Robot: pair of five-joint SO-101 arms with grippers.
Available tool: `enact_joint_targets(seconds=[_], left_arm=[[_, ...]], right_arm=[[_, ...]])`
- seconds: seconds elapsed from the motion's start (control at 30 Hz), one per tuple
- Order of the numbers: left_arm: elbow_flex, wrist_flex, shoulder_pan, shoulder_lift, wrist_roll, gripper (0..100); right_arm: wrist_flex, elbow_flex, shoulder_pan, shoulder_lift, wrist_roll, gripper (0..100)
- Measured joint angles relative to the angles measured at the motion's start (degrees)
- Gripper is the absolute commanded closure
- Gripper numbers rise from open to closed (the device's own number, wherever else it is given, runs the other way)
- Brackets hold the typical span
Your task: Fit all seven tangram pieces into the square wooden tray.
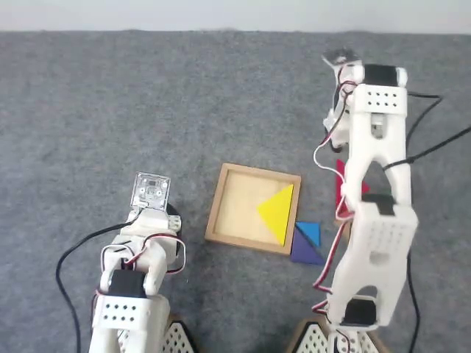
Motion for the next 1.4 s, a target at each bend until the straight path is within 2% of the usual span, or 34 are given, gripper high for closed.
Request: enact_joint_targets(seconds=[0.1, 0.17, 0.27, 0.47, 0.63, 0.83, 1.07, 1.27, 1.4], left_arm=[[0.0, 0.0, 0.0, 0.0, 0.0, 98], [0.0, 0.0, 0.0, 0.0, 0.0, 98], [0.0, 0.0, 0.0, 0.0, 0.0, 98], [0.0, 0.0, 0.0, 0.0, 0.0, 98], [0.0, 0.0, 0.0, 0.0, 0.0, 98], [0.0, 0.0, 0.0, 0.0, 0.0, 98], [0.0, 0.0, 0.0, 0.0, 0.0, 98], [0.0, 0.0, 0.0, 0.0, 0.0, 98], [0.0, 0.0, 0.0, 0.0, 0.0, 98]], right_arm=[[-0.26, 9.14, -1.76, -7.3, -0.88, 86.6], [-2.99, 17.41, -1.93, -11.16, -1.32, 81.6], [-12.04, 32.09, -0.88, -16.53, -2.29, 74.4], [-30.68, 56.7, 1.76, -23.38, -3.69, 74.0], [-35.78, 58.46, 3.6, -23.3, -7.82, 73.9], [-36.48, 56.62, 3.96, -18.55, -10.02, 73.9], [-36.48, 54.07, 4.4, -16.88, -10.02, 73.8], [-36.48, 54.07, 4.4, -16.79, -10.02, 67.5], [-36.48, 54.07, 4.22, -16.79, -10.02, 67.2]])
